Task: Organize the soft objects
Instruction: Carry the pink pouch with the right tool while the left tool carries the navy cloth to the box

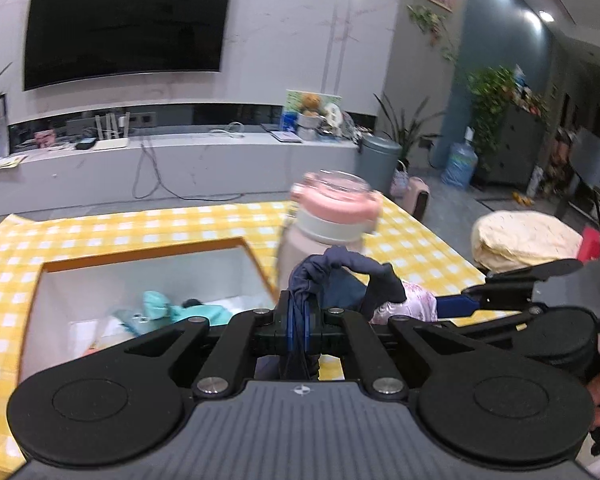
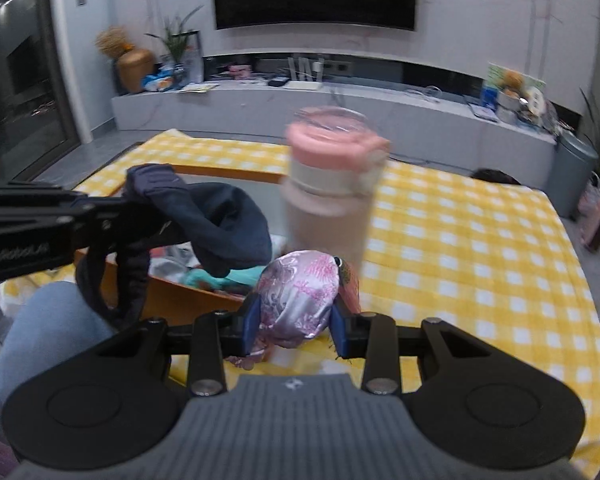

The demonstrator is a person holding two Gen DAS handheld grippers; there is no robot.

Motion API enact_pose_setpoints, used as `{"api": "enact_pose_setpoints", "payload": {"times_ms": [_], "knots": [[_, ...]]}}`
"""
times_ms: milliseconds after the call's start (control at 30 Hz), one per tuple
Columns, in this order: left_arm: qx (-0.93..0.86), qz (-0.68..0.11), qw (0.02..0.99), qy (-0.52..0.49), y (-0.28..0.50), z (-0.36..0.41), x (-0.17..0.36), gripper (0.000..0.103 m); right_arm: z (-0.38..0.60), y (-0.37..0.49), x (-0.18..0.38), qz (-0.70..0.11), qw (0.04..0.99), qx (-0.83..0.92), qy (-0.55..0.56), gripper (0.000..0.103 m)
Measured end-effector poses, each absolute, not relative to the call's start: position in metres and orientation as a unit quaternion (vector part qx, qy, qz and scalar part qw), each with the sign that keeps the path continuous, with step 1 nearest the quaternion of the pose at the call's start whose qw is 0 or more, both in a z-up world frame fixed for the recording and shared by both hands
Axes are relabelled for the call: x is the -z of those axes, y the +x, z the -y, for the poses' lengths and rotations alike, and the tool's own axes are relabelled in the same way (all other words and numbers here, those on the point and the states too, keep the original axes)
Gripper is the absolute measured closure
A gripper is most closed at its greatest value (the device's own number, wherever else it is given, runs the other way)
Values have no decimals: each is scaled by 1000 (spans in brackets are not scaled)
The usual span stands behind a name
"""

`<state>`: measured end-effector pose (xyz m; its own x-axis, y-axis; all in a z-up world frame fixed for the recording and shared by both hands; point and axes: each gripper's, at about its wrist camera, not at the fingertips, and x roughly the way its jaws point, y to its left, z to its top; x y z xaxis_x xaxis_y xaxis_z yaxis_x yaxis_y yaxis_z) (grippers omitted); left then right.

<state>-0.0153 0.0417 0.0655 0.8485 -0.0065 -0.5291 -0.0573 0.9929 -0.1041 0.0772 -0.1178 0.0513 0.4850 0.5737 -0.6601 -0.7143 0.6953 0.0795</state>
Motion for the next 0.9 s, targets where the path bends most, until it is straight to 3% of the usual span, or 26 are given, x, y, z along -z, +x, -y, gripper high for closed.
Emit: {"api": "enact_pose_setpoints", "payload": {"times_ms": [600, 733, 900], "knots": [[-105, -200, 971, -78, -30, -136, -103, 98, 11, 68, -110, -248, 856, -436, -124, 67], [-126, -197, 968, -87, -27, -154, -102, 98, -9, 83, -104, -256, 855, -432, -132, 67], [-116, -248, 955, -118, -11, -173, -74, 98, -34, 97, -74, -292, 835, -439, -158, 67]]}}
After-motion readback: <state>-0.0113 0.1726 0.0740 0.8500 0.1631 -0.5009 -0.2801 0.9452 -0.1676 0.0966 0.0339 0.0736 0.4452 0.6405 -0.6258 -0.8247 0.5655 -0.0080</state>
